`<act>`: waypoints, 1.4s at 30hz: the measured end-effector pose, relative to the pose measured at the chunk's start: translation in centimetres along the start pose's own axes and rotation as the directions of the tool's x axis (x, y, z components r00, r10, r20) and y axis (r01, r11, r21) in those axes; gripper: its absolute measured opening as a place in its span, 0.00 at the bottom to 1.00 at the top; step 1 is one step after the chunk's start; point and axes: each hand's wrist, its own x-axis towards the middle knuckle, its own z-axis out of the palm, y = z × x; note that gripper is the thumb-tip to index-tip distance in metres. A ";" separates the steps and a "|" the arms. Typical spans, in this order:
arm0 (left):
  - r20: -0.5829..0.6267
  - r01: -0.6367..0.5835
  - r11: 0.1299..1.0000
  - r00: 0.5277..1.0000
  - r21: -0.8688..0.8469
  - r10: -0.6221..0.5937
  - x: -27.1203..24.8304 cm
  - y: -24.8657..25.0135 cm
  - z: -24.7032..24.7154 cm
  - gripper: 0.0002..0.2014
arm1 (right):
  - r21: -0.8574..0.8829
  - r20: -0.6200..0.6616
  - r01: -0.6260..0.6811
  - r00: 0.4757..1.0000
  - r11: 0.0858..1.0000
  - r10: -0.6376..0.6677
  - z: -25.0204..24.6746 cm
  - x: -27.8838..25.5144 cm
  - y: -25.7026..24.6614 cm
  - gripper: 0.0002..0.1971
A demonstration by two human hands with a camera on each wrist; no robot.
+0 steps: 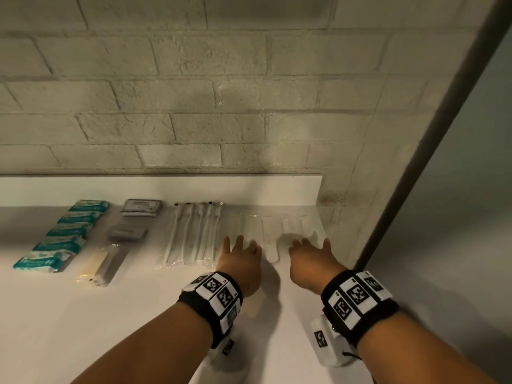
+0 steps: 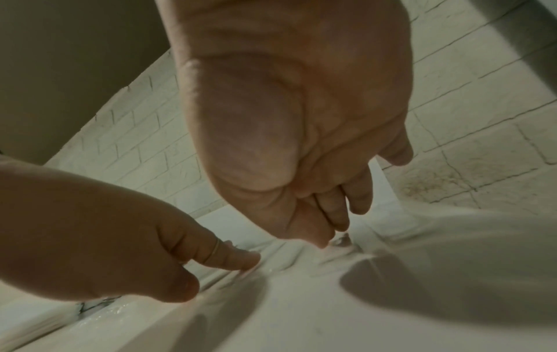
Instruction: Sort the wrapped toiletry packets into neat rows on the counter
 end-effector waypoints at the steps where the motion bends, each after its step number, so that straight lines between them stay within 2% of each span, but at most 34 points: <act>1: -0.006 0.004 1.000 1.000 0.001 -0.004 0.0 0.1 -0.1 0.35 | -0.003 0.002 0.000 1.000 1.000 0.000 0.1 0.0 0.2 0.31; 5: -0.078 -0.055 0.998 0.996 -0.020 0.053 0.1 1.3 -0.4 0.36 | -0.010 -0.005 0.005 1.000 1.000 -0.005 0.2 0.1 0.5 0.31; 9: -0.039 -0.113 0.993 0.993 0.015 0.114 0.5 2.4 -0.8 0.33 | -0.042 0.015 0.017 1.000 0.999 -0.016 0.0 0.0 0.3 0.32; 13: -0.014 -0.101 0.994 0.995 0.044 0.101 0.4 2.4 -0.8 0.33 | 0.070 0.040 0.025 0.999 0.997 -0.028 -0.4 -0.6 1.0 0.33; 16: -0.043 -0.105 0.994 0.993 0.039 0.107 0.5 3.1 -0.9 0.35 | 0.112 -0.011 -0.010 1.000 0.994 0.012 -0.6 -0.9 2.4 0.33; 19: -0.048 -0.169 0.984 0.984 0.048 0.171 0.8 4.4 -1.3 0.36 | 0.086 0.050 -0.090 0.995 0.992 0.086 -0.4 -0.8 3.3 0.34; 21: -0.022 -0.194 0.980 0.981 0.051 0.195 1.1 5.2 -1.6 0.35 | 0.050 0.093 -0.083 0.993 0.995 0.078 -0.2 -0.8 3.3 0.33; 29: -0.028 -0.180 0.982 0.983 0.062 0.182 1.0 5.8 -1.6 0.33 | 0.138 0.126 -0.080 0.990 0.987 0.062 -0.1 -0.7 3.5 0.36; 36: -0.035 -0.145 0.987 0.988 0.066 0.148 1.0 5.8 -1.3 0.36 | 0.165 0.080 -0.065 0.995 0.984 0.053 0.0 -1.2 3.9 0.36; 39: -0.096 -0.152 0.988 0.984 0.007 0.152 0.2 5.7 -1.4 0.38 | 0.143 0.015 -0.044 0.999 0.989 0.043 0.0 -2.6 3.5 0.37; 42: -0.149 -0.216 0.973 0.968 -0.087 0.202 -1.4 5.8 -1.2 0.38 | 0.114 0.023 -0.004 1.000 0.993 0.001 0.7 -4.8 2.5 0.39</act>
